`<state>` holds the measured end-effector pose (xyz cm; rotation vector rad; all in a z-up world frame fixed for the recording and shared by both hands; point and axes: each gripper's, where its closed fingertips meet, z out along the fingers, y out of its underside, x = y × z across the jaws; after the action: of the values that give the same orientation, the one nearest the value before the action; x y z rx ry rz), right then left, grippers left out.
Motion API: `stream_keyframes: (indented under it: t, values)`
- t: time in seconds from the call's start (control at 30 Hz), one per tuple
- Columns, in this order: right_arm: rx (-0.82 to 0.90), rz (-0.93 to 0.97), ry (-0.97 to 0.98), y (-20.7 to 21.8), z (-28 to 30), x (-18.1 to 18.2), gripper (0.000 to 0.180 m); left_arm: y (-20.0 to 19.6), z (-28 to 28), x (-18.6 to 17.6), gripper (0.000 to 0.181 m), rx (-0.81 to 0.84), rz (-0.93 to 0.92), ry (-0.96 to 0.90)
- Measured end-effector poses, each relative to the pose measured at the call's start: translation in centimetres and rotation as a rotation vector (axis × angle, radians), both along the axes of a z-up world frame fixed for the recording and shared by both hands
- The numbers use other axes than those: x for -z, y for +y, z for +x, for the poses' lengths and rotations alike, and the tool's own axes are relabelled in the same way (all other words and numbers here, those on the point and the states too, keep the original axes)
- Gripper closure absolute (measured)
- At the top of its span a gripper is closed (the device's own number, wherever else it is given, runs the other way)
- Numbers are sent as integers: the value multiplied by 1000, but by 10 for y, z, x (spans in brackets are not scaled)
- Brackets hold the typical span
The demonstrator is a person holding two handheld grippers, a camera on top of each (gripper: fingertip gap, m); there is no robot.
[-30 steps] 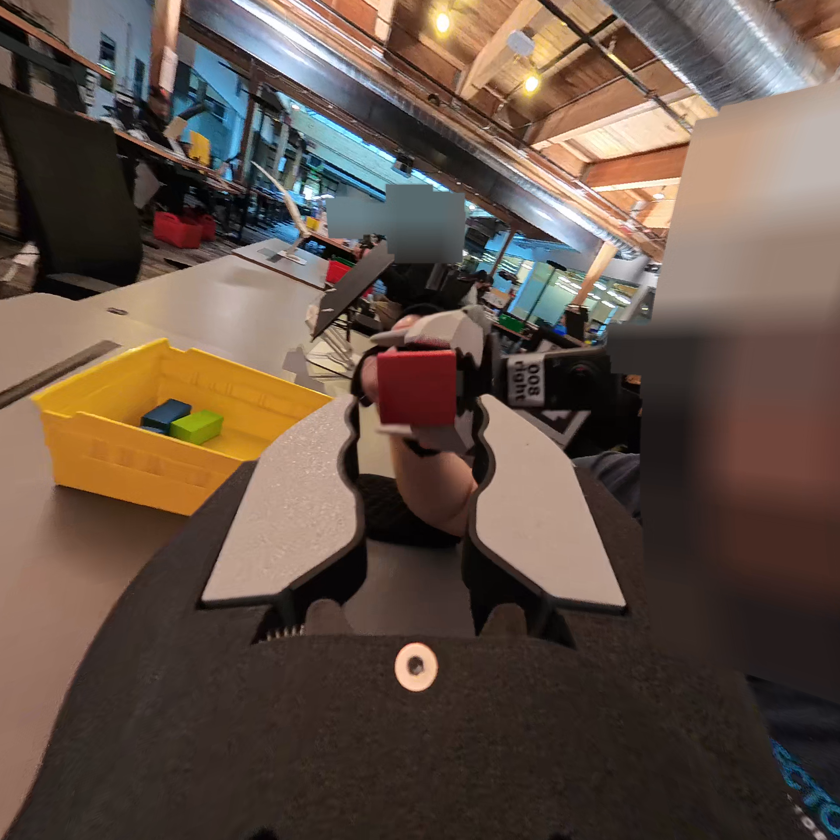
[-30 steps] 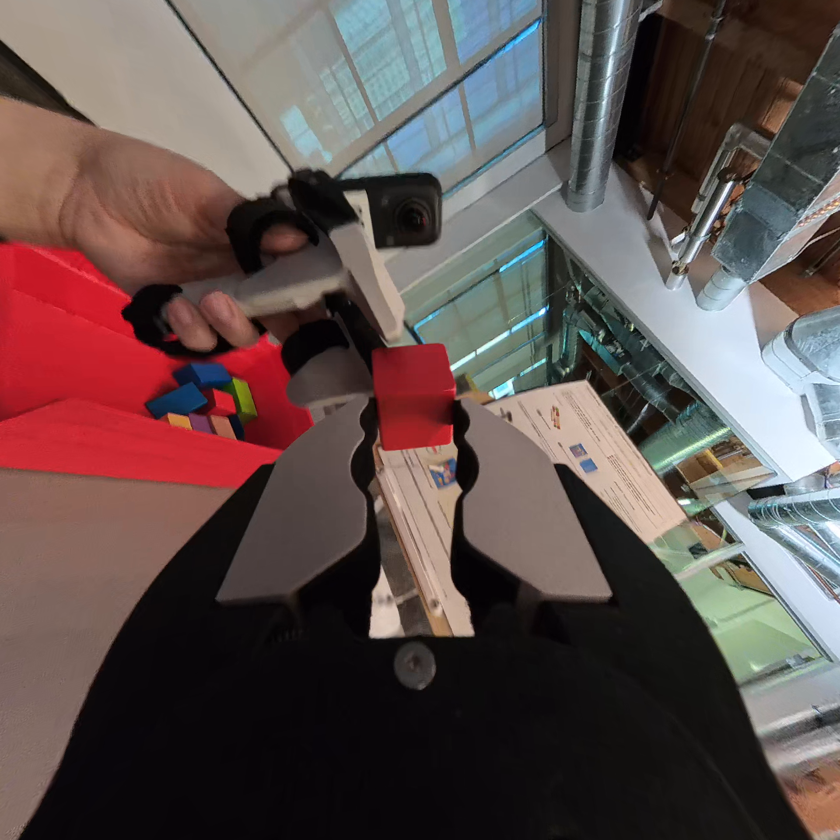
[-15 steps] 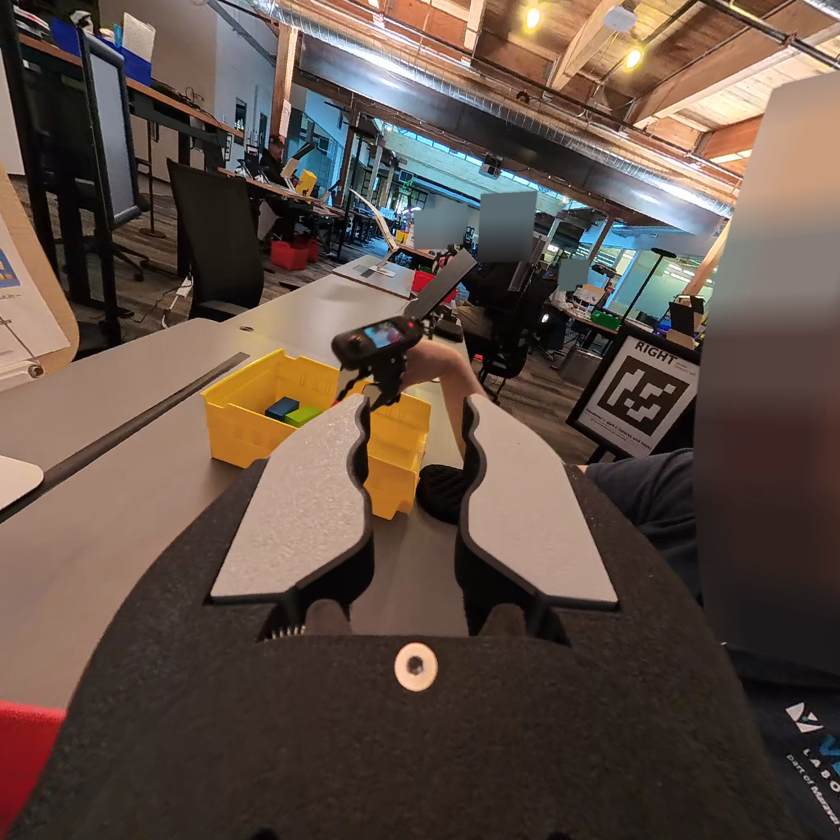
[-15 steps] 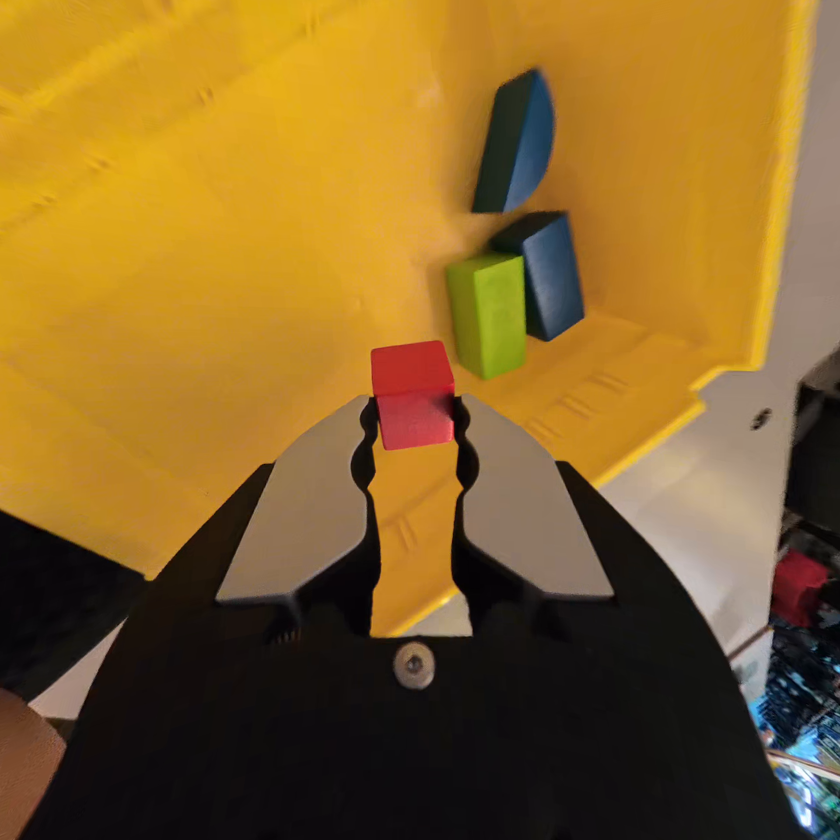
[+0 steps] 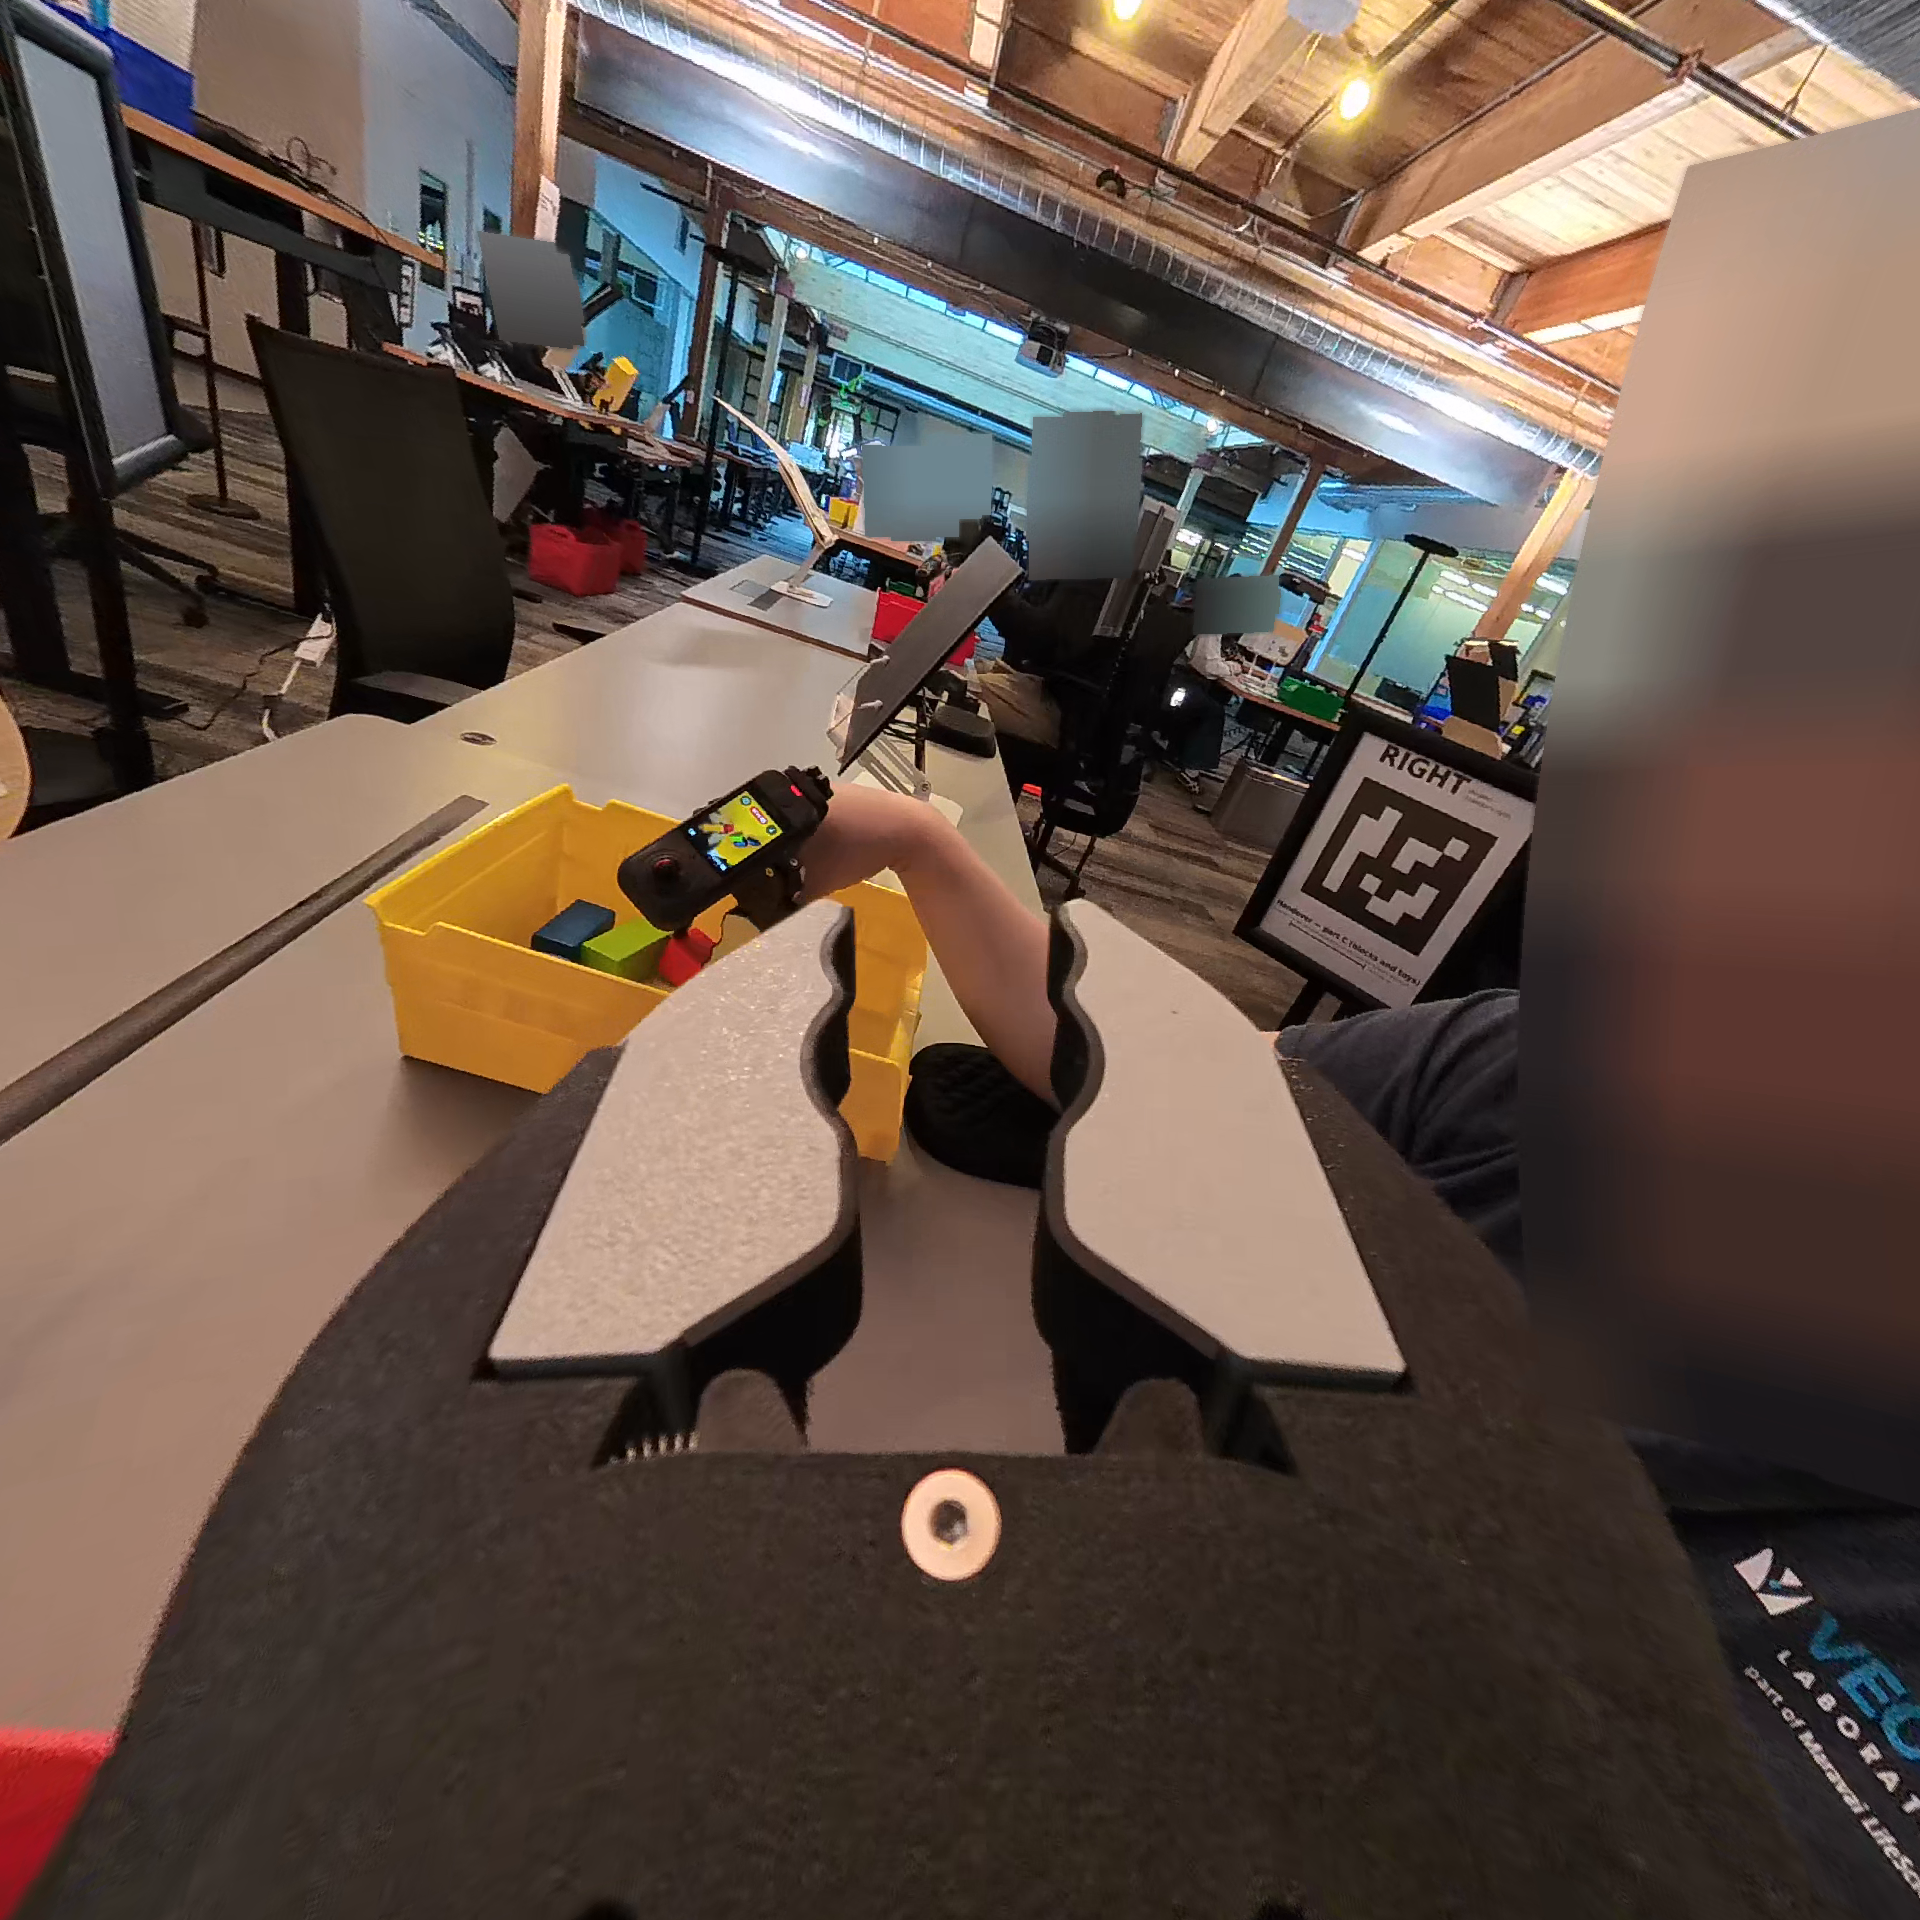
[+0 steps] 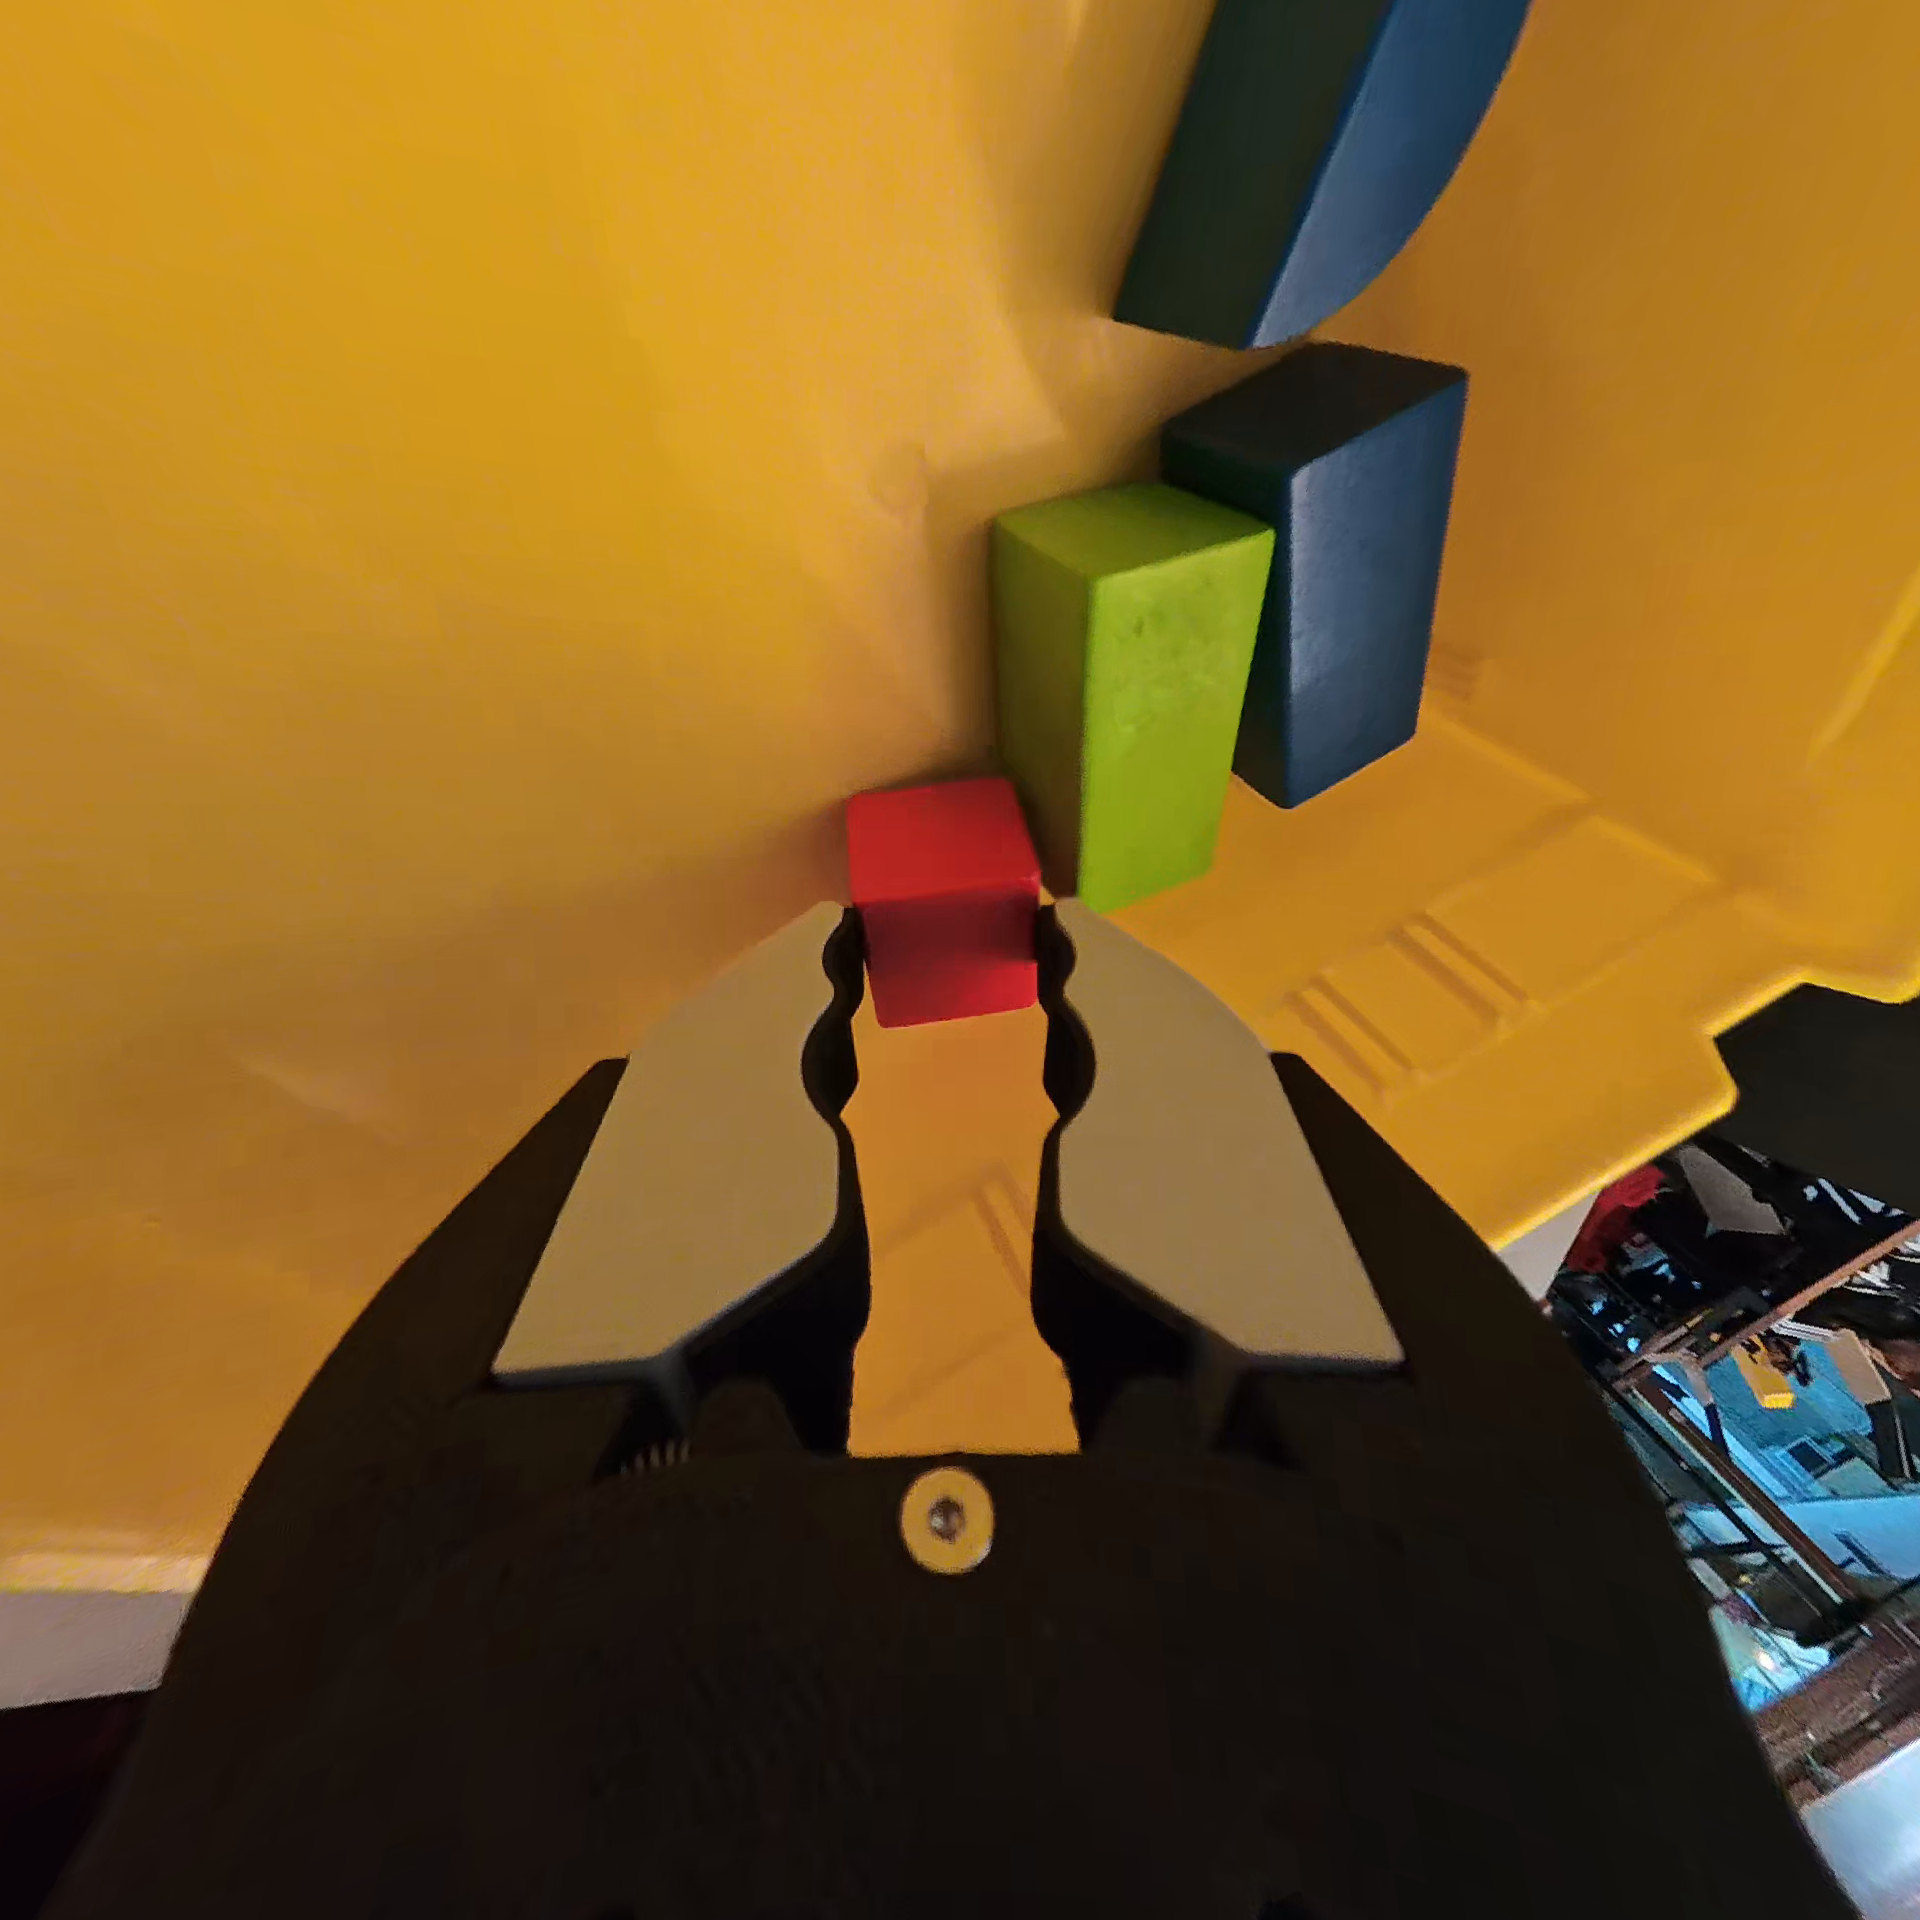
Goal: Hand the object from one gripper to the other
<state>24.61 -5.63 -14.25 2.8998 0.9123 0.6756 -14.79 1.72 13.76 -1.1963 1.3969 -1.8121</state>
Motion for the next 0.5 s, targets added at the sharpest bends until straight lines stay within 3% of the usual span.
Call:
stream_keyframes:
  t: [0.5]
  values:
    - [0, 33, 25, 4, 1, 3, 145, -14, -1, -4, 149, 103, -36, -38]
